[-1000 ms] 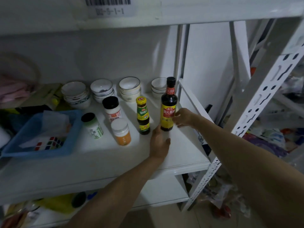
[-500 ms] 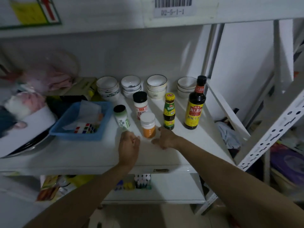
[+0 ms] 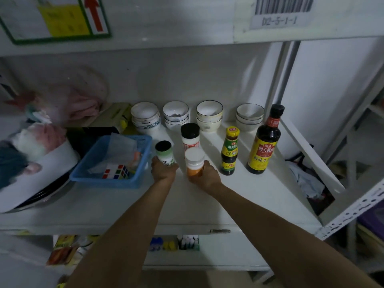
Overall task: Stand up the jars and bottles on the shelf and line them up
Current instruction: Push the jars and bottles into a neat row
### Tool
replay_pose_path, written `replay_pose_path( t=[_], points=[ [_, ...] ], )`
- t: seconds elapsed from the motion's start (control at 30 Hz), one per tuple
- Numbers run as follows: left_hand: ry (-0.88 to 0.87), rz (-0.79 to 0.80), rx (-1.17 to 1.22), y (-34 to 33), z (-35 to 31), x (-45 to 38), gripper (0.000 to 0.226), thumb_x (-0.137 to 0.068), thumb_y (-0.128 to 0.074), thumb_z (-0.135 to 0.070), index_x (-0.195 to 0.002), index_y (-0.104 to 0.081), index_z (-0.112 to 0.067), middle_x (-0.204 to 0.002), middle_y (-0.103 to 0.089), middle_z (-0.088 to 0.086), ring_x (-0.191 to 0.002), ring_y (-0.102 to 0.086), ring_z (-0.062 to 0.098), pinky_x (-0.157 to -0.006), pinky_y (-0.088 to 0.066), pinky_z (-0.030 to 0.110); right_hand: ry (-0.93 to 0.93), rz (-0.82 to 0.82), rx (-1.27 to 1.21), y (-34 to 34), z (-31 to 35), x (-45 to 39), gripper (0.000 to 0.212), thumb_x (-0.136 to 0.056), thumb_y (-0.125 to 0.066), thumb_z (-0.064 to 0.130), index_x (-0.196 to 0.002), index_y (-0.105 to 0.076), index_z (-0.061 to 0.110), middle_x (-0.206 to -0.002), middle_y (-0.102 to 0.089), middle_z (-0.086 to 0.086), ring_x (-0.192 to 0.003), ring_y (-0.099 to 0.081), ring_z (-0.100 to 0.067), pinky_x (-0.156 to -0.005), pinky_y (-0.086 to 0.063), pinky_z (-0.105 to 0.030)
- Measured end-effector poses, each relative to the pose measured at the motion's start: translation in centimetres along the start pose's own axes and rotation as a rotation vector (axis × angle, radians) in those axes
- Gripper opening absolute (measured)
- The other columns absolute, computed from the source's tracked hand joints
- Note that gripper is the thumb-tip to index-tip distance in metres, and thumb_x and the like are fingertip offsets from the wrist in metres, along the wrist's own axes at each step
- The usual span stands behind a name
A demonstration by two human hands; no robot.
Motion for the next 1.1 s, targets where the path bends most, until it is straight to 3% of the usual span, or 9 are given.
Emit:
replay_pose_path(
  t=[0.3,0.43,0.53,0.63,0.8,0.9,1.1],
  points=[
    [-0.141,-0.072,-0.078,1.0,1.8,-0.5,0.057,-0.066,-0.077,-0.012,-0.115,-0.05,-0.002,-0.117,-0.063,0.021,-0.112,-0.059,0.038,-0.089,-0.052,0.048,0.018,0.01,-0.086,-2.7,2.7,-1.2,0.069,-0.08,-0.073,0.034,-0.138,-0.043,0.011,-0.131,-0.059,-0.014,-0.122,-0.056,-0.033,-0.104,-0.045,-0.041],
    [-0.152,-0.11,-0.087,1.5,2.0,0.1,0.057,-0.07,-0.078,-0.022,-0.116,-0.053,0.001,-0.115,-0.064,0.022,-0.11,-0.06,0.035,-0.085,-0.051,0.04,0.041,0.034,-0.152,-3.4,3.4,-1.4,0.065,-0.081,-0.072,0.024,-0.139,-0.045,0.012,-0.133,-0.058,-0.014,-0.125,-0.055,-0.034,-0.106,-0.044,-0.043],
    [-0.17,-0.097,-0.149,1.6,1.9,0.3,0.052,-0.076,-0.074,-0.023,-0.116,-0.054,0.003,-0.115,-0.064,0.022,-0.11,-0.061,0.035,-0.084,-0.049,0.035,-0.032,-0.1,-0.18,-2.8,2.7,-1.5,0.046,-0.09,-0.06,0.02,-0.133,-0.048,0.006,-0.131,-0.058,-0.017,-0.121,-0.056,-0.034,-0.102,-0.045,-0.041],
    [-0.192,-0.086,-0.176,1.7,1.8,0.4,0.055,-0.075,-0.076,-0.021,-0.119,-0.053,0.002,-0.118,-0.062,0.02,-0.112,-0.06,0.034,-0.088,-0.049,0.037,-0.083,-0.247,-0.209,-1.5,1.9,-2.3,0.048,-0.088,-0.063,0.015,-0.13,-0.043,0.003,-0.134,-0.051,-0.018,-0.118,-0.057,-0.034,-0.099,-0.047,-0.039],
    [-0.187,-0.106,-0.203,1.7,1.6,0.9,0.061,-0.075,-0.076,-0.022,-0.123,-0.048,0.005,-0.122,-0.059,0.022,-0.114,-0.059,0.035,-0.092,-0.049,0.04,0.032,-0.186,-0.166,-0.9,3.2,-4.6,0.079,-0.08,-0.074,0.027,-0.146,-0.033,0.014,-0.146,-0.046,-0.013,-0.132,-0.049,-0.031,-0.108,-0.042,-0.044],
    [-0.151,-0.109,-0.199,1.7,1.6,1.0,0.059,-0.077,-0.075,-0.023,-0.122,-0.047,0.004,-0.123,-0.059,0.023,-0.114,-0.06,0.036,-0.092,-0.05,0.042,0.064,-0.147,-0.154,-0.8,3.3,-6.1,0.077,-0.073,-0.078,0.037,-0.138,-0.042,0.019,-0.136,-0.057,-0.008,-0.126,-0.055,-0.03,-0.107,-0.044,-0.048],
    [-0.155,-0.115,-0.225,1.6,1.5,1.0,0.056,-0.079,-0.073,-0.023,-0.123,-0.049,0.002,-0.12,-0.062,0.02,-0.111,-0.061,0.034,-0.089,-0.05,0.036,0.051,-0.091,-0.234,-0.3,2.7,-6.0,0.071,-0.07,-0.083,0.028,-0.13,-0.046,0.016,-0.128,-0.063,-0.009,-0.12,-0.06,-0.03,-0.103,-0.048,-0.05]
  ],
)
Point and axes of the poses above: each hand's wrist, its own x-axis away from the middle knuckle, its own y-axis out of the back of the hand, z = x × y, the point moved 2 cm from there along -x, towards the middle knuckle
